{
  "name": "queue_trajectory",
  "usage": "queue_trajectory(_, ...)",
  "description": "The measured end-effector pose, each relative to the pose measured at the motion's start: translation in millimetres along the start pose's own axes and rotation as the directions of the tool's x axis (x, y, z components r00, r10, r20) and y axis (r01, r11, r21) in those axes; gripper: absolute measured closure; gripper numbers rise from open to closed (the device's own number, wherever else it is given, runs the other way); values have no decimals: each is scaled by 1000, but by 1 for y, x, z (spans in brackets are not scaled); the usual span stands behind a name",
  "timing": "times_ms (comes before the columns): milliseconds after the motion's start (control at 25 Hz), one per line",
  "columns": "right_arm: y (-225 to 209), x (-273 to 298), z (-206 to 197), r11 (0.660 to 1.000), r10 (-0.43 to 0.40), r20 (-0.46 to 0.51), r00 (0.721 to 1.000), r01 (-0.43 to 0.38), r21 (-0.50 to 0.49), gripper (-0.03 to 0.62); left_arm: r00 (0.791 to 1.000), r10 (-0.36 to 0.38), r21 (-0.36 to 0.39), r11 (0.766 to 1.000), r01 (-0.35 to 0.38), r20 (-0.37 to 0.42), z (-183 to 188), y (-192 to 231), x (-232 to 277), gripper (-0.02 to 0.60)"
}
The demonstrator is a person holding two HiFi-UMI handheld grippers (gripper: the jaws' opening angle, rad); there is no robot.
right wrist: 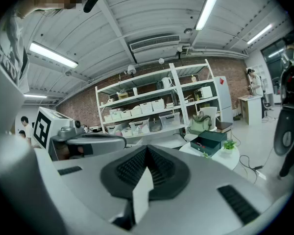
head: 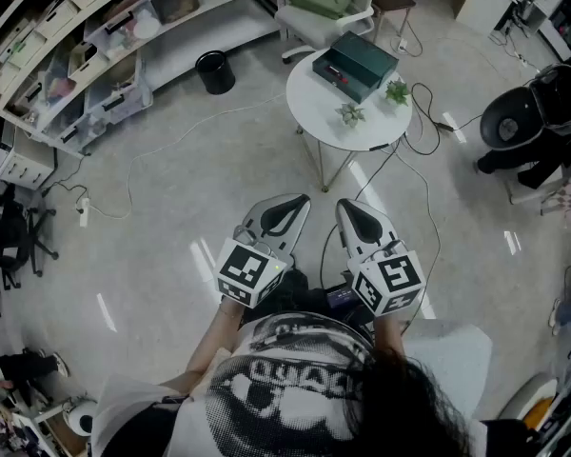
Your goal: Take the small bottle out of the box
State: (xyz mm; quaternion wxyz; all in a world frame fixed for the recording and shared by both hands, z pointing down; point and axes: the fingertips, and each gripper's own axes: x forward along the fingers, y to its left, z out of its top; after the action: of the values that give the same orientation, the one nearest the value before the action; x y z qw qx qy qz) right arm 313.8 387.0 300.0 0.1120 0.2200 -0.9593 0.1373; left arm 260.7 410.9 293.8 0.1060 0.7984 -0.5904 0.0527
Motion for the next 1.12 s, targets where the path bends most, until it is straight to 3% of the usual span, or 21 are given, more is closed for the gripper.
queue_trajectory(560, 20, 46, 17, 998, -18, 58, 998, 15, 54, 595, 1000, -30, 13, 999, 30, 10, 7, 55, -17, 568)
queue_trajectory(1120, 19, 85, 15, 997, -14, 35, 999, 11, 74, 595, 1000, 23, -15, 1000, -23, -6, -3, 106, -25, 568)
